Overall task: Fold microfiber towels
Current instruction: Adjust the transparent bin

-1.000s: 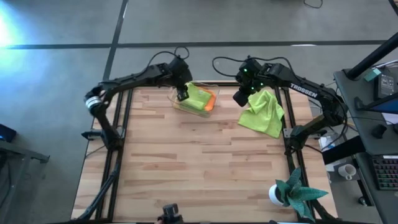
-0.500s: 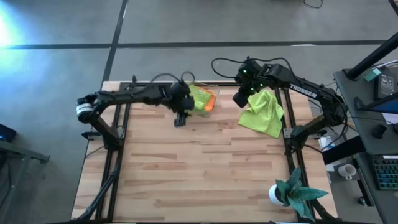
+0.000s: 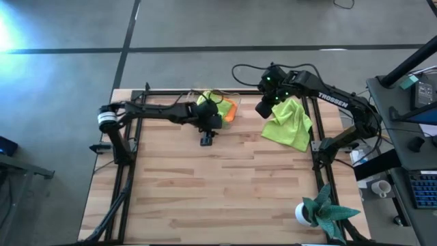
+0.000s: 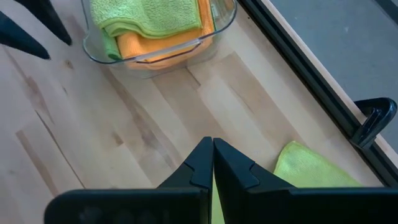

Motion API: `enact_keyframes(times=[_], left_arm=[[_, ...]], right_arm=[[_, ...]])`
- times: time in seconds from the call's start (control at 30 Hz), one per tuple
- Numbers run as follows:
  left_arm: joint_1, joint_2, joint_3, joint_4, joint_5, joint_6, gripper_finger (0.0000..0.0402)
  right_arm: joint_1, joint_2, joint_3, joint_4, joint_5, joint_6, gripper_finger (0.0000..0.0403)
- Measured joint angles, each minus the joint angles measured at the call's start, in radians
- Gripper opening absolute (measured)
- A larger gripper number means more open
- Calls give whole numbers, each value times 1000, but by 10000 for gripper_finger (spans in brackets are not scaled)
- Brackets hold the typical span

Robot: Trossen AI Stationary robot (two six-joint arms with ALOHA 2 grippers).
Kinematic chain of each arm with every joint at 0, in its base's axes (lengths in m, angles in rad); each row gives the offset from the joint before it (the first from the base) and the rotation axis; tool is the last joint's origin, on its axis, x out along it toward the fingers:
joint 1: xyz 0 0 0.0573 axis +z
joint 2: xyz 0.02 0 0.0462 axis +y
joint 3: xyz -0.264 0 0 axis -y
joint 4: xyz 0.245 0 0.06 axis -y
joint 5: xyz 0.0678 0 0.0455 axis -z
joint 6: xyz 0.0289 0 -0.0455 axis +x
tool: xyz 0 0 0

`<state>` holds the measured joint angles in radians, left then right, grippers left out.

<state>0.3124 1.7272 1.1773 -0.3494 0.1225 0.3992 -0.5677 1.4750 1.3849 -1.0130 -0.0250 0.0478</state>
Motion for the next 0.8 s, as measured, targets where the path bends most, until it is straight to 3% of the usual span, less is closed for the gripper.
enact_keyframes(times=[0.13,0.4,0.8], left_arm=[[-2,50,22,9,-7,0,134],[2,82,24,119,-157,0,134],[13,146,24,268,-248,-2,134]], right_arm=[[5,0,-1,0,0,2,9],[11,0,-8,0,0,1,9],[11,0,-9,-1,0,4,9]])
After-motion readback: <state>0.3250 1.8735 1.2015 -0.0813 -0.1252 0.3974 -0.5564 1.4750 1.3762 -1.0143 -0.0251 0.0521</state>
